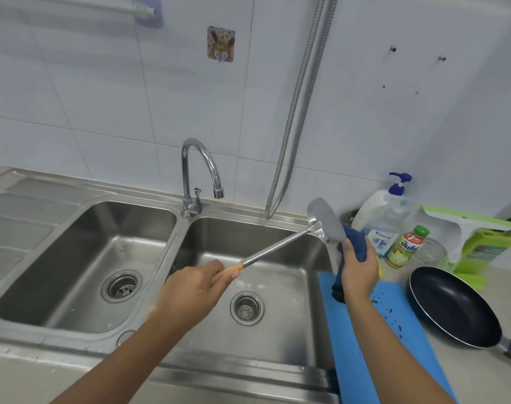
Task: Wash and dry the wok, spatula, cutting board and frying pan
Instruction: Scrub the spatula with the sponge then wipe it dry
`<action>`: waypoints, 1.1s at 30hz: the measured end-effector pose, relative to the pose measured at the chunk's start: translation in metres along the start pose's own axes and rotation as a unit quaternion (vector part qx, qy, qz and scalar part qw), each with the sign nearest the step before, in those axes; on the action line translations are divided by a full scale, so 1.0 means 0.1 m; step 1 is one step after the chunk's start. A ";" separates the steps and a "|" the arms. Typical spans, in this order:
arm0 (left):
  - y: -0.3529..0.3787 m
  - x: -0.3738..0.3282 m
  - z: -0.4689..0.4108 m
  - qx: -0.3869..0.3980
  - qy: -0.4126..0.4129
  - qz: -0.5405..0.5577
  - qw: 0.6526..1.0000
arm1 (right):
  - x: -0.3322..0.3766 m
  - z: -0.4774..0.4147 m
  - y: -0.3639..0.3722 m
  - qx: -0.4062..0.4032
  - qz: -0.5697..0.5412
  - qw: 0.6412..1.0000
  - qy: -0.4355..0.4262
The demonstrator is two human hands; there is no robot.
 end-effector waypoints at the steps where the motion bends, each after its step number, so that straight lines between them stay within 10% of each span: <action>1: -0.03 -0.02 -0.04 -0.005 -0.006 -0.002 1.000 | 0.00 0.01 -0.05 -0.024 -0.016 1.000 0.006; 5: -0.04 -0.01 -0.19 0.035 -0.034 -0.020 0.999 | 0.20 0.12 -0.27 -0.099 -0.051 0.993 -0.027; 11: 0.10 -0.20 -0.35 0.066 0.007 -0.046 0.997 | 0.41 0.37 -0.01 0.094 0.197 0.948 -0.233; 24: 0.09 -0.12 -0.29 0.088 0.008 -0.089 0.992 | 0.46 0.35 0.33 0.076 0.213 0.943 -0.244; 28: 0.15 -0.16 -0.13 0.096 0.039 -0.113 0.988 | 0.47 -0.06 0.29 0.083 0.186 0.975 -0.091; 33: 0.16 -0.10 -0.17 0.097 0.031 -0.121 0.987 | 0.33 0.17 0.30 0.155 0.140 0.964 -0.162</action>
Point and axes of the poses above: each hand's wrist, its own z-axis away from the middle knuckle, its own y-axis out of the palm, x = y × z, the point moved 3 cm from there along -z, towards the middle knuckle, and after that the axes turned 1 degree about z, right-handed, at the moved point
